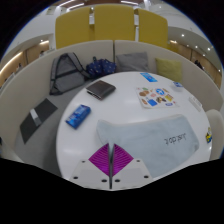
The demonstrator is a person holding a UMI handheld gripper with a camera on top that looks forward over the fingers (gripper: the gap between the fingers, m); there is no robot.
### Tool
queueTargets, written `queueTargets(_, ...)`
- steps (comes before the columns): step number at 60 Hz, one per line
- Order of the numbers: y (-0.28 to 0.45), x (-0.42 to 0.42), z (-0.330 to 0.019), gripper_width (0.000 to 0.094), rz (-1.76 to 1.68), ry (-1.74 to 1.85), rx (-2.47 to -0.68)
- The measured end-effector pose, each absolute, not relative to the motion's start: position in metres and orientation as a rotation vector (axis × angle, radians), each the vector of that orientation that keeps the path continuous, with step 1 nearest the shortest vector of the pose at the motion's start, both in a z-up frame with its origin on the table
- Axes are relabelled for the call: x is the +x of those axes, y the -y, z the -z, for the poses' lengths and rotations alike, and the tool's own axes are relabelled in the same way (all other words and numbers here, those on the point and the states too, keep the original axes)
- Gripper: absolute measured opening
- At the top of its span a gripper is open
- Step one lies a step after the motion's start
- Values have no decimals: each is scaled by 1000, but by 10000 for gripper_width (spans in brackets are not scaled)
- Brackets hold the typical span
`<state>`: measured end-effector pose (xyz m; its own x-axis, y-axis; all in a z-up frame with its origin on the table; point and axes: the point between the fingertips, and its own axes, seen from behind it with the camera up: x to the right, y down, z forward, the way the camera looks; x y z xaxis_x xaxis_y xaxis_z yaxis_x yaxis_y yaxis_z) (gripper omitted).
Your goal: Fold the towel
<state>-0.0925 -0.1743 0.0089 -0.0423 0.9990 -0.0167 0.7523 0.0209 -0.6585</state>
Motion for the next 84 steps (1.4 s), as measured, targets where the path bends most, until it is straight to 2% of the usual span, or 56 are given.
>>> queueTargets(10,198,-90,-90,22,-927,1819,-1786)
queueTargets(15,171,-101,-126,22,-991,1752,-1789)
queueTargets(20,117,-115,-141,22,-956,1714,-1726)
queueTargets(23,82,-120,-139,24,-915,1704,-1700)
queueTargets(27,38,-125,-120,25,-855,1703,-1703)
queueTargets(36,-29,-127,-46,45,-747,1705,-1757)
queueTargets(38,-36,-125,-30,91,-732,1721,-1775)
queueTargets(42,-46,-119,-10,449,-702,1732,-1815)
queueTargets(46,-60,-115,-11,807,-679,1713,-1823)
queueTargets(47,-62,-112,-16,896,-676,1707,-1823)
queueTargets(49,-65,-108,-26,844,-683,1698,-1820)
queueTargets(59,-65,-57,-127,863,-718,1639,-1789)
queueTargets(66,-56,12,-205,858,-682,1597,-1803)
queueTargets(72,-45,76,-257,864,-666,1570,-1820)
queueTargets(78,-32,131,-288,863,-663,1558,-1823)
queueTargets(84,-21,173,-300,862,-641,1561,-1823)
